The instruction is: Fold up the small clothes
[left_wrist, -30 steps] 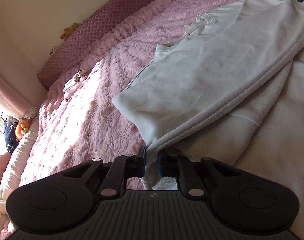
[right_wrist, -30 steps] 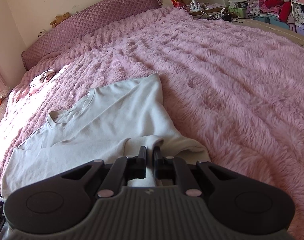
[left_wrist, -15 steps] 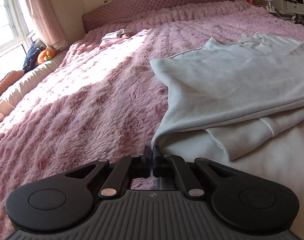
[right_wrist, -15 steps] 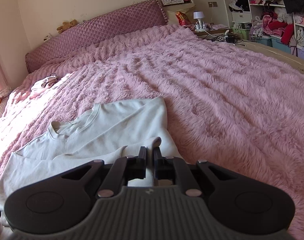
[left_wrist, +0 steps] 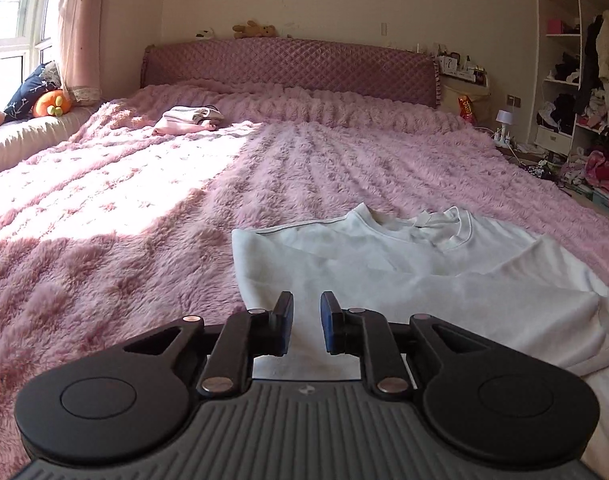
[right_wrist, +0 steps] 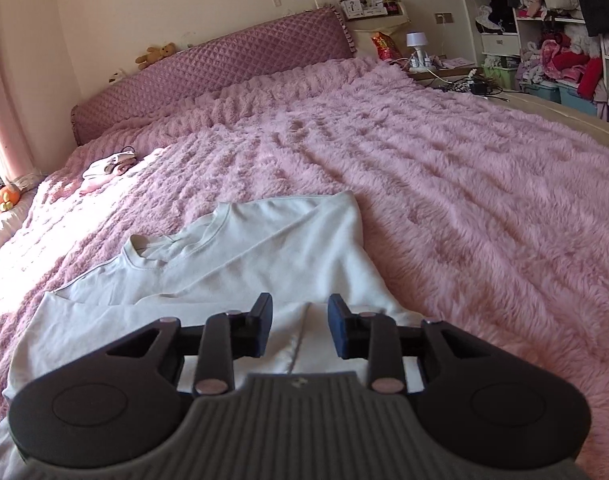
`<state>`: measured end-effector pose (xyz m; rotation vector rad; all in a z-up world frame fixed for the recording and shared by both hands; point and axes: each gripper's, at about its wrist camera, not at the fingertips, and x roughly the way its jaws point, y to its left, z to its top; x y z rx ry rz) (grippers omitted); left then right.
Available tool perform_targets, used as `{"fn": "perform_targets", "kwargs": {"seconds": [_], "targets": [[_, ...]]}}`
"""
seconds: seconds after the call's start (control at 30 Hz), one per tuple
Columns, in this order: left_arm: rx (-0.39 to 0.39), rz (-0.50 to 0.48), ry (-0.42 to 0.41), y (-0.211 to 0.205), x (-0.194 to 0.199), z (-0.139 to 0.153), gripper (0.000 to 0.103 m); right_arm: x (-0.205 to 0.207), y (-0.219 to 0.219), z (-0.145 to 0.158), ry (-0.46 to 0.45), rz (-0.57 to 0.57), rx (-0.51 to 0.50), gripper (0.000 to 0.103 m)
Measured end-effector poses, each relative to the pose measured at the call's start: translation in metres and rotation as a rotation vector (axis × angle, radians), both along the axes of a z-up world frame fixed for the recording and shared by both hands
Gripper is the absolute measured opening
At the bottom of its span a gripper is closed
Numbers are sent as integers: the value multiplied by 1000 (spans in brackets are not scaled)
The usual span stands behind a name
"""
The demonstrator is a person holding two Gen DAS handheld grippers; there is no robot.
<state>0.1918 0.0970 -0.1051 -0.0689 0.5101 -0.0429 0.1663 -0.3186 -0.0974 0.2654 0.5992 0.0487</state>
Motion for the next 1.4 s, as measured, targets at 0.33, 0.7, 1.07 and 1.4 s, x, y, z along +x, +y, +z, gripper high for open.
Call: {"fn": "perform_targets", "kwargs": {"seconds": [0.33, 0.7, 1.07, 1.4], "targets": [[-61, 154, 204, 19, 32, -53, 18, -11, 14, -39, 185, 94, -92, 25], [-106, 151, 193, 28, 10, -21, 26, -33, -9, -22, 170, 65, -18, 28], [-483, 26, 237, 50, -128, 13, 81, -140, -58, 28, 174, 189, 17, 56], [-511, 81, 348, 68, -220, -12, 82, -235, -99, 22, 280, 284, -55, 60]]}}
